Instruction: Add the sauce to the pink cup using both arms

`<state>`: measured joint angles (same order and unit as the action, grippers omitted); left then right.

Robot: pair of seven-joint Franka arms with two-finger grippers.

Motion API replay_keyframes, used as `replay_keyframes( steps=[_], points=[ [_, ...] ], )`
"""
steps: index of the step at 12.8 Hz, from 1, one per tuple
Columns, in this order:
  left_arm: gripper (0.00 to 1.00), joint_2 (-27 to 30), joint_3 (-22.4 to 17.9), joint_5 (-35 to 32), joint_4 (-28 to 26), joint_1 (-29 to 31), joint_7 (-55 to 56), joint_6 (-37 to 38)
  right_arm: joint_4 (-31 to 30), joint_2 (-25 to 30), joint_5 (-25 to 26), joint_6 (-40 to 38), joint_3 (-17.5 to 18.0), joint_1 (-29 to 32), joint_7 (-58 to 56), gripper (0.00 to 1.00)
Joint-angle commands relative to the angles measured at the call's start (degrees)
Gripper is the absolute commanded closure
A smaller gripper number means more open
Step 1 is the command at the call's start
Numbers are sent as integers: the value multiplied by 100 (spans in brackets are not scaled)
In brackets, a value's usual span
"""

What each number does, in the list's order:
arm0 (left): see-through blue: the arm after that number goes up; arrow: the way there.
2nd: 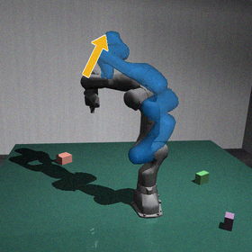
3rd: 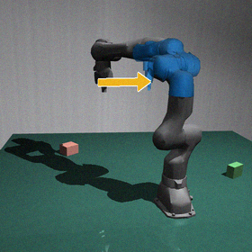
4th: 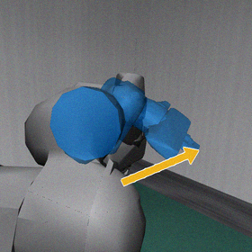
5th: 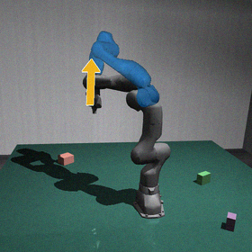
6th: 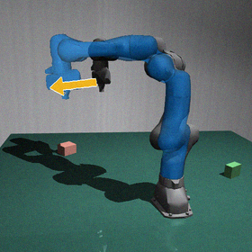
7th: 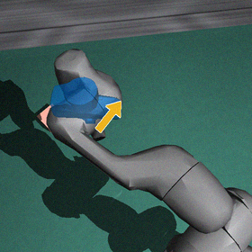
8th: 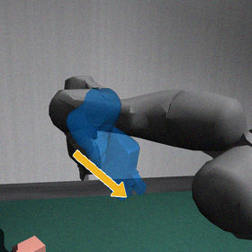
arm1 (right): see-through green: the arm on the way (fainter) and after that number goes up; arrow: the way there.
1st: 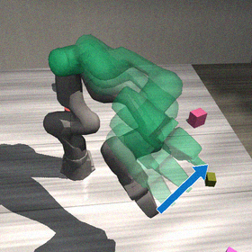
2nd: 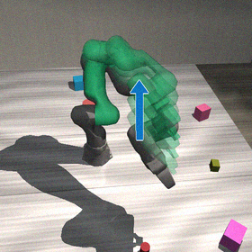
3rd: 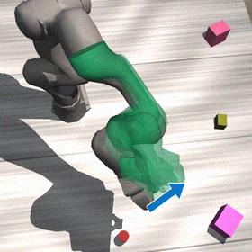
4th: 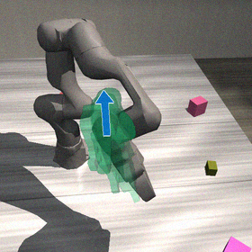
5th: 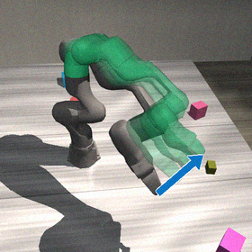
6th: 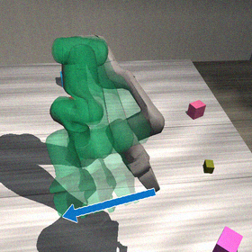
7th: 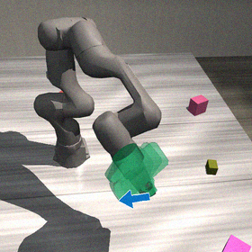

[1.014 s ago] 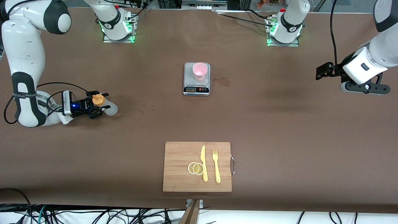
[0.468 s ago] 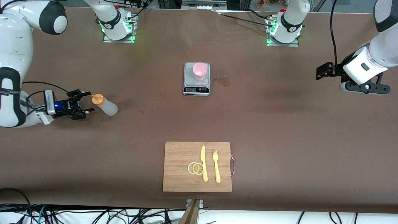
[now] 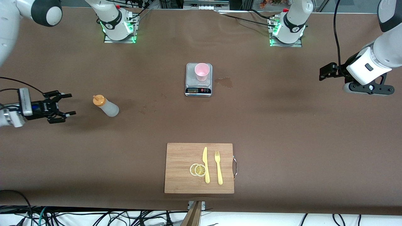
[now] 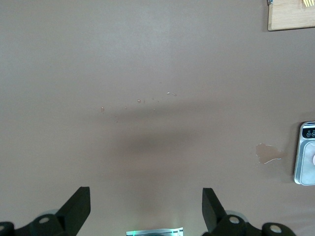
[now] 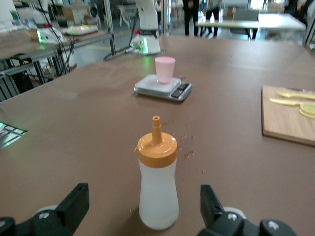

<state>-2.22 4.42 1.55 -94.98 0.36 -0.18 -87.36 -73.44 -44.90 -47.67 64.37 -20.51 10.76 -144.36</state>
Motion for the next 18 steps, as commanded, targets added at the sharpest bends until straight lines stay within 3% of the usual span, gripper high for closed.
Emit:
replay_keyframes(
  steps=[1,3,5,8,11,15,18],
  points=[
    [0,126,6,48,-82,0,-26,52,-484,1260,905,697,38,-381,1081,0],
    [0,126,6,48,-82,0,-26,52,-933,2183,1556,1181,116,-557,2020,0],
    [0,126,6,48,-82,-9,-26,52,-1241,2922,2250,1560,493,-558,3066,0],
    [0,126,6,48,-82,-9,-26,52,-2171,4240,3043,2237,1056,-558,4937,0],
    [0,126,6,48,-82,-9,-26,52,-2244,4744,3623,2326,1575,-558,6984,0],
    [0,134,-3,48,-82,0,-26,52,-2174,4999,4159,2344,2067,-584,9385,0],
    [0,126,-3,48,-82,0,-26,52,-2130,5035,4539,2317,2130,-891,11151,0]
  ],
)
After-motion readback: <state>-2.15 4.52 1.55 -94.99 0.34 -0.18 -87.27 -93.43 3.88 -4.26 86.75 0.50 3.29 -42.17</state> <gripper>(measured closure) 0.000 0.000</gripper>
